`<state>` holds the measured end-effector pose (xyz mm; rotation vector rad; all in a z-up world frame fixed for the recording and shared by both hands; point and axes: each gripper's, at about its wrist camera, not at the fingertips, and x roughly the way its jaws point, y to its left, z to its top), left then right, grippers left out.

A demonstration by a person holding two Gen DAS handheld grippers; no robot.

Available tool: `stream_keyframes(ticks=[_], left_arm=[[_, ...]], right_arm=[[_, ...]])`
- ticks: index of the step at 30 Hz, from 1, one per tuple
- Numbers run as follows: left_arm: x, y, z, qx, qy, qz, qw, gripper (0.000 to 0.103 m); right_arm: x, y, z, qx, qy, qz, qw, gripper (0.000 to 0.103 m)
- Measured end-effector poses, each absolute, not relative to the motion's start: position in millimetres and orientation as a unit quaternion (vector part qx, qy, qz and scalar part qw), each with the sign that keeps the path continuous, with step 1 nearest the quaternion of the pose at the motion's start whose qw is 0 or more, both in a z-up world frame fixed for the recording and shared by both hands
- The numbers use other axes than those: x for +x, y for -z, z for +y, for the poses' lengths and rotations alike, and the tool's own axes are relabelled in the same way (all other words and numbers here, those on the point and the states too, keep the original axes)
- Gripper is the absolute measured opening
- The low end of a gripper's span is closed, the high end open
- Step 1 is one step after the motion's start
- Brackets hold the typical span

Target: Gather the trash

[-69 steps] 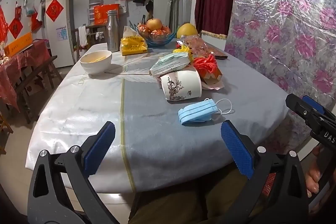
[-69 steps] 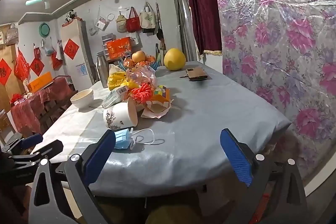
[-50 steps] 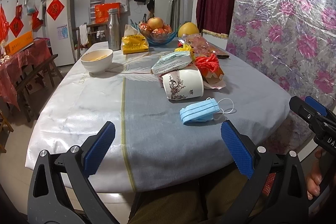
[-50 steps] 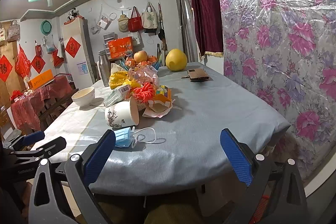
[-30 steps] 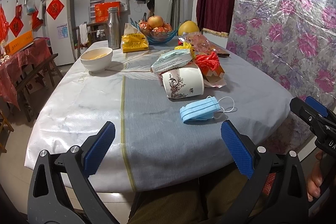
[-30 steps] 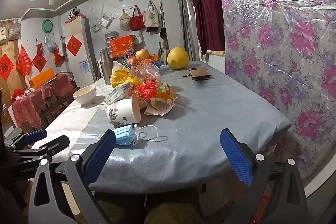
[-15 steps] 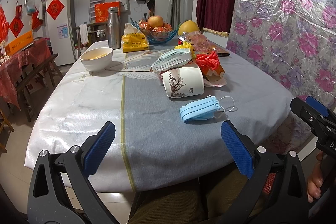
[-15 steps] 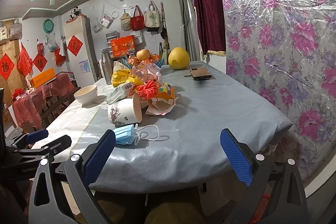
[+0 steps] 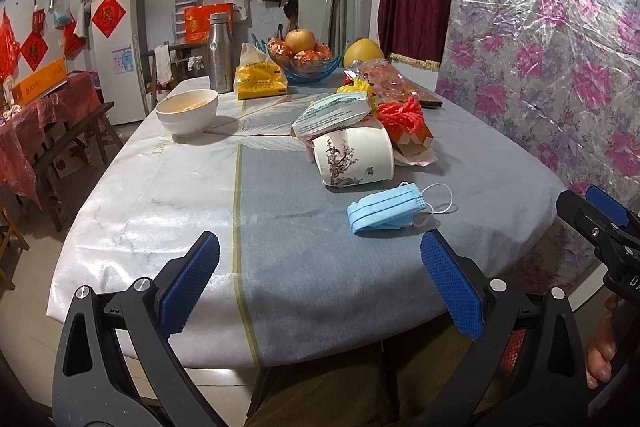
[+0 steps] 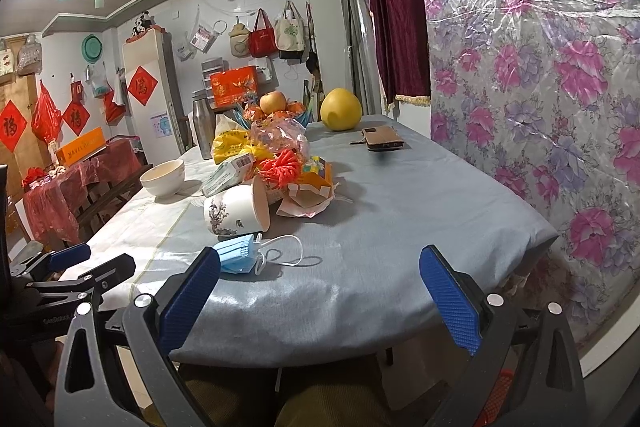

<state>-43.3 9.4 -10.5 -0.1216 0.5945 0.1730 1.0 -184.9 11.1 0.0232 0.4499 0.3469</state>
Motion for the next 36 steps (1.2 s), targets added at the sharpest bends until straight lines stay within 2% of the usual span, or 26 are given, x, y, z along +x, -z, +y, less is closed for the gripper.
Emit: stream_keyframes(ticks=[7,13,17,26,36], left_arm=[[-41,13,10,-0.055,-0.094,0.294,0.95,0.097],[-38,14,22,-0.059,-0.11,0.284,0.951,0.097],[-36,16,38,-0.063,-0.135,0.279,0.949,0.097],[-31,32,75,-0.105,-0.157,0.277,0.942,0.097],[-10,56,95,-0.104,-0.175,0.311,0.928,0.097]], right_arm=[[8,-9,-186,-0.027,-0.165,0.261,0.951,0.098],[12,1,-187,0.003,-0.181,0.232,0.956,0.097],[22,14,-179,0.008,-0.207,0.247,0.947,0.097],[65,46,-96,-0.035,-0.292,0.301,0.907,0.097],[116,63,-41,-0.024,-0.317,0.334,0.887,0.097]])
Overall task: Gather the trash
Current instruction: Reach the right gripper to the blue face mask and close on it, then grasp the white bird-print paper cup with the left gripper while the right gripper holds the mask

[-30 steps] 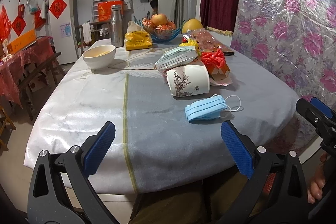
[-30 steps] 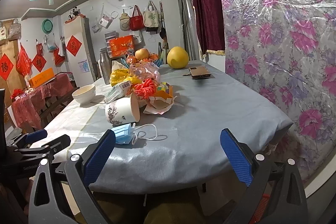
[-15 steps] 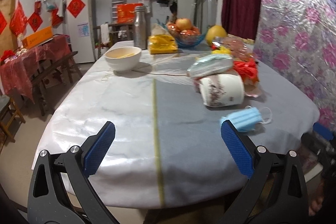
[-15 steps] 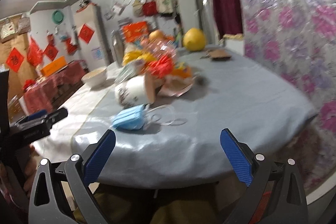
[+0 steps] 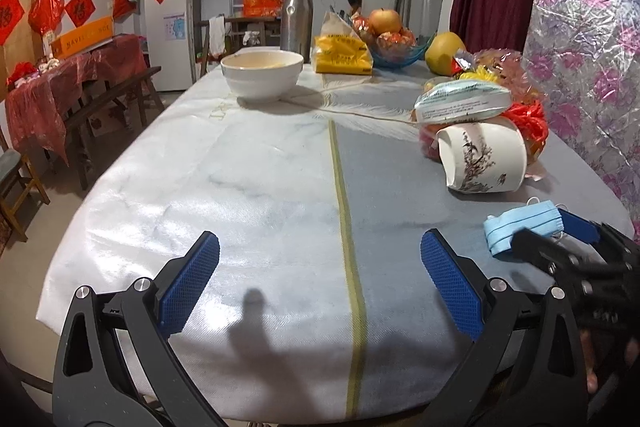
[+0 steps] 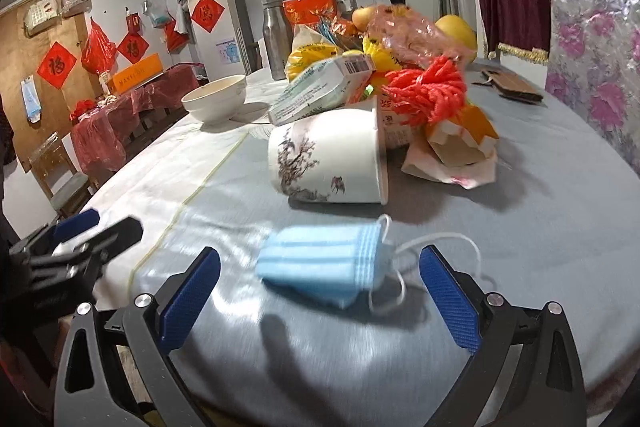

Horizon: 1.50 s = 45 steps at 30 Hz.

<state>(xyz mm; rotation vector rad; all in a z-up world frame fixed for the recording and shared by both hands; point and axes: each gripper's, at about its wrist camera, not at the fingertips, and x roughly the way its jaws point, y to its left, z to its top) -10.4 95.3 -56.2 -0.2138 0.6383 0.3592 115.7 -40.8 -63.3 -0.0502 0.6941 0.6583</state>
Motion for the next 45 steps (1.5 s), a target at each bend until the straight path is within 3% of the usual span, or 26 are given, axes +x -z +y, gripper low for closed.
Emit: stream_keyframes(ticks=[1,2,3,5,6,9,16,25,34,45], left_arm=[[-9,57,97,-0.106,-0.172,0.313,0.928,0.097],[-7,58,98,-0.109,-0.169,0.316,0.927,0.097],[-7,60,99,-0.111,-0.166,0.317,0.927,0.097],[-5,60,99,-0.114,-0.158,0.322,0.927,0.097],[-4,59,97,-0.113,-0.154,0.323,0.927,0.097],[1,56,90,-0.109,-0.138,0.324,0.93,0.097],[34,49,58,-0.102,-0.067,0.341,0.932,0.097],[108,34,2,-0.036,-0.004,0.343,0.939,0.097],[157,46,9,-0.066,-0.016,0.372,0.926,0.097],[151,64,15,-0.082,-0.007,0.398,0.914,0.097]], right_arm=[[120,64,-40,-0.017,-0.318,0.331,0.888,0.095],[117,62,-48,-0.008,-0.322,0.335,0.885,0.079],[119,62,-51,-0.005,-0.333,0.344,0.878,0.053],[121,61,-59,0.012,-0.35,0.348,0.87,0.042],[119,58,-67,0.018,-0.352,0.342,0.871,0.03],[112,47,-89,0.024,-0.351,0.323,0.879,0.016],[108,31,-135,0.051,-0.333,0.296,0.894,0.008],[114,26,-185,0.089,-0.296,0.275,0.91,0.008],[123,39,-205,0.118,-0.291,0.288,0.905,0.008],[126,45,-203,0.125,-0.298,0.298,0.898,0.008]])
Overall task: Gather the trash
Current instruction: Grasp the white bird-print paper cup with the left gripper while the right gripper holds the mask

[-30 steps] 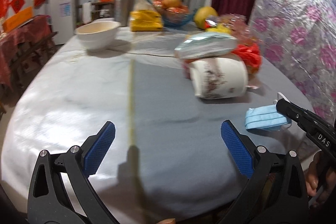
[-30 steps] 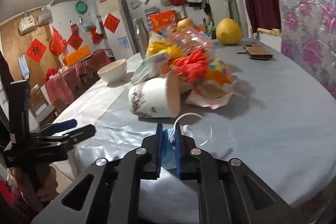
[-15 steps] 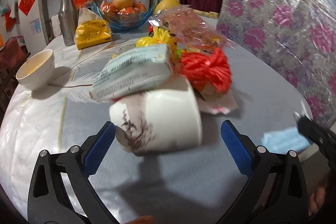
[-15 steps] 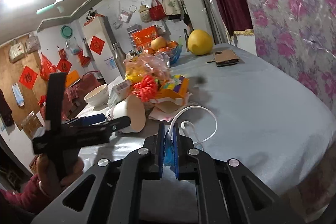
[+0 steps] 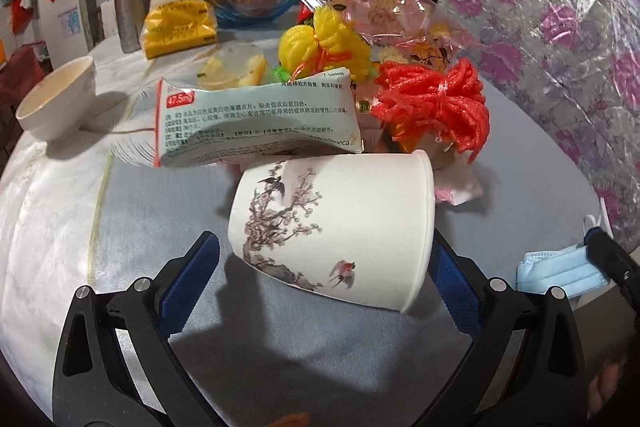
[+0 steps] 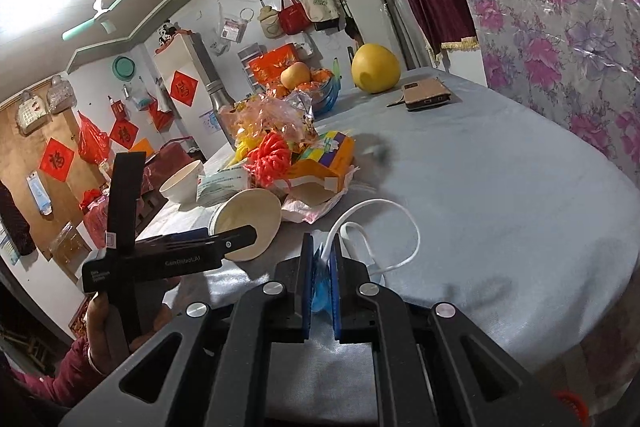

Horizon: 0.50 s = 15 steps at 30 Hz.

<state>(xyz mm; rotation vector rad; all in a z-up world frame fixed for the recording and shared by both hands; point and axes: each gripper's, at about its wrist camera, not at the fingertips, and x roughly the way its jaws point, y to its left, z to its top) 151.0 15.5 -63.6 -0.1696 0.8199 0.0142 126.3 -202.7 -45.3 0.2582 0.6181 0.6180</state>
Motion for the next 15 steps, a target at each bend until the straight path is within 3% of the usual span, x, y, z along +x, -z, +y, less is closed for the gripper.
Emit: stream_keyframes(ticks=[7,8,10,15], left_arm=[[160,62,27,-0.125,0.013,0.4,0.908,0.097],[155,58,26,-0.12,0.006,0.385,0.915,0.095],[148,53,20,-0.102,0.001,0.366,0.925,0.081],[137,47,8,-0.08,0.013,0.346,0.935,0.078]], right_arm=[[126,46,-202,0.128,-0.301,0.3,0.896,0.008],[127,47,-203,0.13,-0.302,0.301,0.895,0.008],[127,46,-204,0.133,-0.303,0.301,0.894,0.008],[121,43,-209,0.138,-0.303,0.292,0.897,0.008]])
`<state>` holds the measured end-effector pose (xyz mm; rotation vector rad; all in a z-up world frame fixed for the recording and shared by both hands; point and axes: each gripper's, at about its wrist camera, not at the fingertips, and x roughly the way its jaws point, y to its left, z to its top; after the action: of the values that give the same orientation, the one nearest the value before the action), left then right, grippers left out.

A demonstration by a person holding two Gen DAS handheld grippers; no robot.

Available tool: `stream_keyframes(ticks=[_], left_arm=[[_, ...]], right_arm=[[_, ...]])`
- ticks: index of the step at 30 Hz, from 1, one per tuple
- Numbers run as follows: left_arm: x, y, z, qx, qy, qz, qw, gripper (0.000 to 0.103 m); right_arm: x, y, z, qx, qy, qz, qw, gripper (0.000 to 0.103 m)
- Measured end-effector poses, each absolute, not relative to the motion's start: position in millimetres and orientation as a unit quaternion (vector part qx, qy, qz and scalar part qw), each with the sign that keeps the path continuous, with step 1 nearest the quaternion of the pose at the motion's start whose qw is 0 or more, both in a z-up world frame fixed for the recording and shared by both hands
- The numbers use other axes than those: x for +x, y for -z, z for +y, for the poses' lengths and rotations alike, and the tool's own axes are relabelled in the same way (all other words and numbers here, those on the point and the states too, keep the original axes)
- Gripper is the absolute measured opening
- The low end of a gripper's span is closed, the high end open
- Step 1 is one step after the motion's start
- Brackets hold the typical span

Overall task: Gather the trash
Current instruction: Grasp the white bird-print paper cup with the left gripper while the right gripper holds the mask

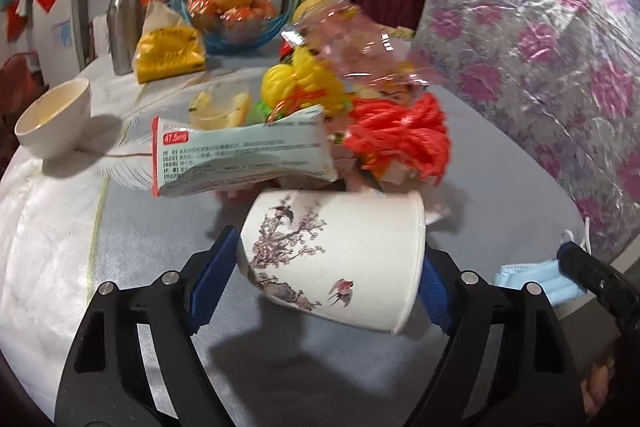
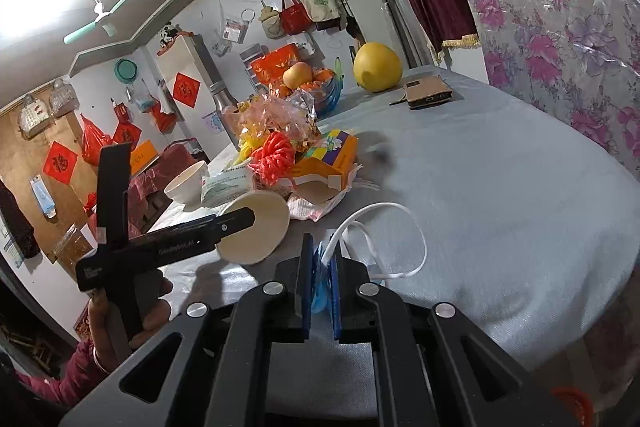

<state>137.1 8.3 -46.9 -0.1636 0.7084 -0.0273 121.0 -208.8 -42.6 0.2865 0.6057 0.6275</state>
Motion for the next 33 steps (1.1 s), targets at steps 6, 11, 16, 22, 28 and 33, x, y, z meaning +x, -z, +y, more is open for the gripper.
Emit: stream_keyframes(ticks=[6,11,16,22,28,33], left_arm=[[116,39,0,-0.082,0.034,0.335,0.938,0.071],[105,49,-8,-0.068,0.029,0.339,0.938,0.071],[104,62,-10,-0.077,0.036,0.355,0.931,0.079],[105,67,-9,-0.087,0.039,0.355,0.93,0.066],[97,55,-27,-0.064,0.059,0.337,0.937,0.04],[101,60,-36,-0.054,0.056,0.347,0.935,0.039]], right_arm=[[108,30,-223,0.145,-0.297,0.268,0.905,0.007],[102,28,-232,0.157,-0.299,0.267,0.903,0.007],[94,25,-238,0.162,-0.3,0.262,0.903,0.007],[89,24,-248,0.168,-0.297,0.256,0.904,0.007],[81,21,-270,0.186,-0.284,0.246,0.908,0.006],[75,24,-287,0.199,-0.271,0.245,0.909,0.006]])
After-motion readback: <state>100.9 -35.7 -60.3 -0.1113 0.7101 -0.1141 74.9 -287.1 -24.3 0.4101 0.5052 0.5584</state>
